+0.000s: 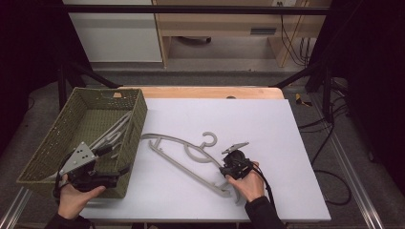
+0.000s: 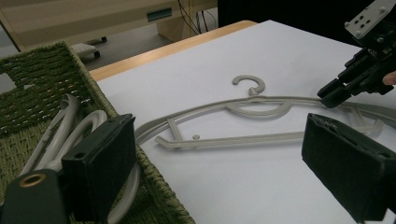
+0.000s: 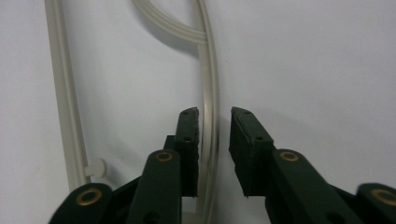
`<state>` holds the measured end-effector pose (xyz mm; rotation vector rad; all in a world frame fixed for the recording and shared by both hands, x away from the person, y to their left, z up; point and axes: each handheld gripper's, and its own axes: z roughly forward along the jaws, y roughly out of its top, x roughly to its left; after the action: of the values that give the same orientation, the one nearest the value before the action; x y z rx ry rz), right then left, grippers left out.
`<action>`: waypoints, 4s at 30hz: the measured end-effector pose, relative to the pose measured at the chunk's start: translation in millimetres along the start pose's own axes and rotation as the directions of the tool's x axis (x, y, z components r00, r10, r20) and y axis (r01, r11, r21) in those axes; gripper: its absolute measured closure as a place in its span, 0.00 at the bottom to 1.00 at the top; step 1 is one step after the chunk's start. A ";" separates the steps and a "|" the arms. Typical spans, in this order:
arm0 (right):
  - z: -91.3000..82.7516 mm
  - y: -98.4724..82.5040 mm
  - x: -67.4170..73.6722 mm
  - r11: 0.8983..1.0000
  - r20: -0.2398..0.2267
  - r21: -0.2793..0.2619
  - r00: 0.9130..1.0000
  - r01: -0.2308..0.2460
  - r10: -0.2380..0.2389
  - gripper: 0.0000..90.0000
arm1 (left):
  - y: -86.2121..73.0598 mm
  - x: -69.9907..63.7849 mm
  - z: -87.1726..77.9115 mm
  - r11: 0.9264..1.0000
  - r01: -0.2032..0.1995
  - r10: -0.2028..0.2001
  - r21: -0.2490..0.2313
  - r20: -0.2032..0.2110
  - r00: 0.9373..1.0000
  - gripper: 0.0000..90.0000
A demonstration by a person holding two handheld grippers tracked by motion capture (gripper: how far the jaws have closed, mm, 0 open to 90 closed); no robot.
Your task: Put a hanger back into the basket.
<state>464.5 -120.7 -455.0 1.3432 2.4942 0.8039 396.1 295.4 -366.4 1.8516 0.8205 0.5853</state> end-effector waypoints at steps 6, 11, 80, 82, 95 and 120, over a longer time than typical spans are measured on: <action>3.7 -6.1 1.7 1.000 0.010 0.022 1.000 0.008 -0.008 0.75 | -0.2 -1.1 1.6 1.000 -0.005 0.005 0.006 0.004 1.000 0.11; 4.5 -4.1 7.3 0.999 0.052 0.040 0.998 0.027 -0.029 0.79 | -0.3 -0.9 2.2 1.000 -0.002 0.002 0.009 0.004 1.000 0.11; -77.4 -34.0 -27.5 0.951 -0.235 -0.130 0.923 0.280 -0.304 0.92 | 17.9 -50.1 78.8 0.934 -0.183 0.113 0.307 0.231 0.966 0.26; -80.6 -33.4 -26.9 0.947 -0.231 -0.145 0.921 0.288 -0.315 0.92 | 16.0 -51.9 82.6 0.929 -0.189 0.119 0.318 0.229 0.966 0.27; -94.0 -30.3 -21.6 0.927 -0.262 -0.216 0.896 0.308 -0.358 0.92 | -5.8 -69.9 121.6 0.837 -0.311 0.202 0.450 0.274 0.940 0.42; -90.3 -31.5 -28.6 0.931 -0.248 -0.217 0.906 0.292 -0.342 0.87 | -1.2 -87.3 111.7 0.782 -0.432 0.307 0.449 0.327 0.894 0.90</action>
<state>421.2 -191.3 -399.3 0.7764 2.6754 1.1710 417.2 163.8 -414.7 2.5585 0.4656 0.3892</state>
